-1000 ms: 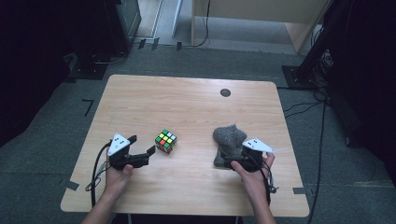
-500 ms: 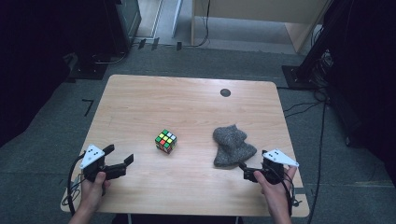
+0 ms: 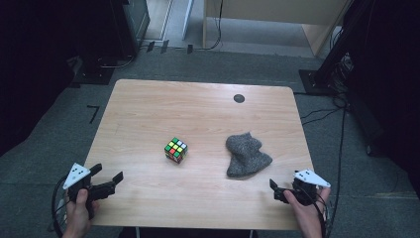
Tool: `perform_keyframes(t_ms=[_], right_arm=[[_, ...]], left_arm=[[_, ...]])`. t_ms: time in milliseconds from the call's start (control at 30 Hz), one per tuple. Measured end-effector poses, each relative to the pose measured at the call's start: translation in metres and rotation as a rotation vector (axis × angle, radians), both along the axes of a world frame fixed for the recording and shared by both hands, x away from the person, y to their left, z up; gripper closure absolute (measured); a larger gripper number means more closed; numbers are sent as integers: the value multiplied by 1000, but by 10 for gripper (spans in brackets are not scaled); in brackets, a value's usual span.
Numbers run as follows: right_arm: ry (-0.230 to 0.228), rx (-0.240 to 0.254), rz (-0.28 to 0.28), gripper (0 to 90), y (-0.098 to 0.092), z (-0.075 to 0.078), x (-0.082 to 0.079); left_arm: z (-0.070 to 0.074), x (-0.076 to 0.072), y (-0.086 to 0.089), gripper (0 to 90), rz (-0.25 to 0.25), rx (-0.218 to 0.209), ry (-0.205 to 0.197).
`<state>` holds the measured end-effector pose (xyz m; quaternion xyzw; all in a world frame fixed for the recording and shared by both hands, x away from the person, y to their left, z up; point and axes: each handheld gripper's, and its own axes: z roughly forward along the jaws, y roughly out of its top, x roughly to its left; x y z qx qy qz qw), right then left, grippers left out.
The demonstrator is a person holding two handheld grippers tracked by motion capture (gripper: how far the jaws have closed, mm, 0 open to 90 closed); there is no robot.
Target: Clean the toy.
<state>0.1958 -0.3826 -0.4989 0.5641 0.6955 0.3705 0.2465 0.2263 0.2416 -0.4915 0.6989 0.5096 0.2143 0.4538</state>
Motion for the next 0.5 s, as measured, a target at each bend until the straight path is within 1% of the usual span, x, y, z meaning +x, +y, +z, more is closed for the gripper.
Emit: perform_keyframes(t_ms=[33,100,167,267,300,333,400,467,500], right_arm=[[10,7,-13,0,-5,-3,-1],[20,10,-29,0,-12,-6,-3],[26,2,-41,0,-19,-8,-5],[33,1,-67,0,-30,-11,-10],[35,-4,-73,0,-34,-12,-11],[42,-20,-82,0,-37,-14,-13],[54,-49,-79,0,-42,-18,-15],[69,-36,-84,0,-46,-20,-16],[75,-29,-83,0,-48,-21,-16]], left_arm=[[-1,-1,2,93,4,3,4],[-5,-2,6,93,20,36,11],[-8,-3,11,96,23,41,26],[-11,-5,15,96,33,64,45],[-13,-5,16,95,36,73,58],[-14,-5,17,95,41,82,71],[-17,-5,16,95,53,125,103],[-18,-5,15,95,52,143,120],[-18,-5,14,95,51,149,120]])
